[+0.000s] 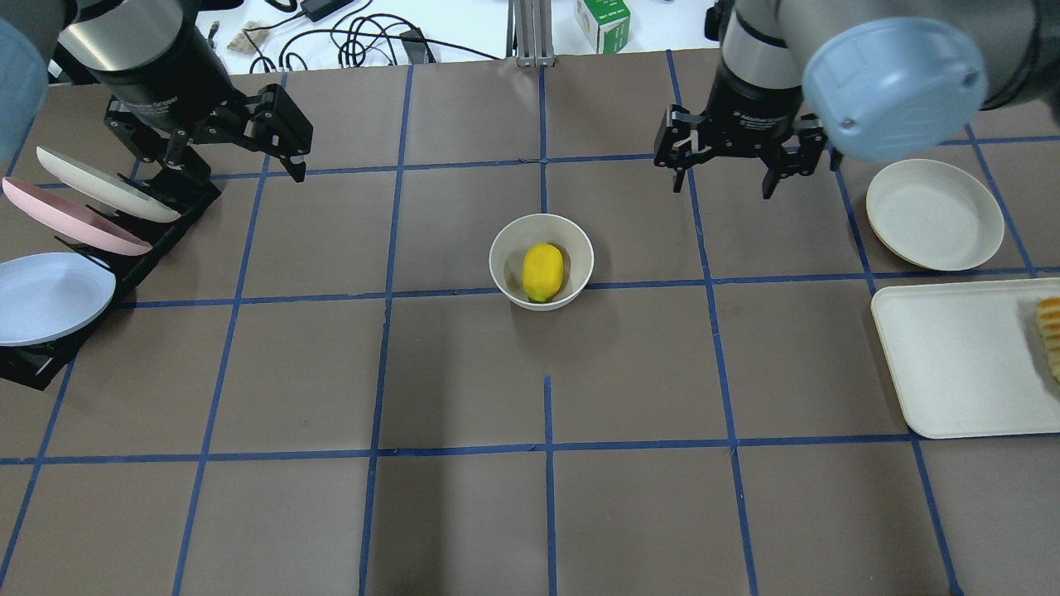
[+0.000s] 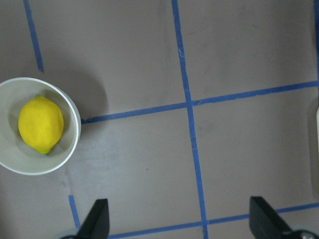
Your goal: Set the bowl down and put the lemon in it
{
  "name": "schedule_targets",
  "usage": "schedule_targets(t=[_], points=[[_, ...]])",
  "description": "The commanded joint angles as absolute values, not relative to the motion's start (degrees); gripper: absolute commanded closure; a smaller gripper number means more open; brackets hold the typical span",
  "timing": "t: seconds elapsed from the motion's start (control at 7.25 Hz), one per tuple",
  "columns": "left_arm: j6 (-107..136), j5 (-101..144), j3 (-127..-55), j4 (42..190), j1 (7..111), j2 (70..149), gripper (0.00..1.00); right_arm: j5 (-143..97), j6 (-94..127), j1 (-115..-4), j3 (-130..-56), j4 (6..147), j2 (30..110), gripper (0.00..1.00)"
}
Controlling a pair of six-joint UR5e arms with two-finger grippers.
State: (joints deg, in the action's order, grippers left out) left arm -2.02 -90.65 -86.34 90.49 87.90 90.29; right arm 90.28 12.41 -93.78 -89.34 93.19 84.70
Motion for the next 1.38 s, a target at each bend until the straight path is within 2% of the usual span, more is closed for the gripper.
schedule_targets(t=[0.0, 1.24], points=[[-2.2, -90.6, -86.2, 90.4, 87.8, 90.3, 0.00, 90.4, 8.3, -92.2, -89.7, 88.1, 87.4, 0.00], [-2.2, -90.4, -87.1, 90.5, 87.8, 89.8, 0.00, 90.0, 8.0, -92.3, -89.6, 87.1, 88.9, 0.00]])
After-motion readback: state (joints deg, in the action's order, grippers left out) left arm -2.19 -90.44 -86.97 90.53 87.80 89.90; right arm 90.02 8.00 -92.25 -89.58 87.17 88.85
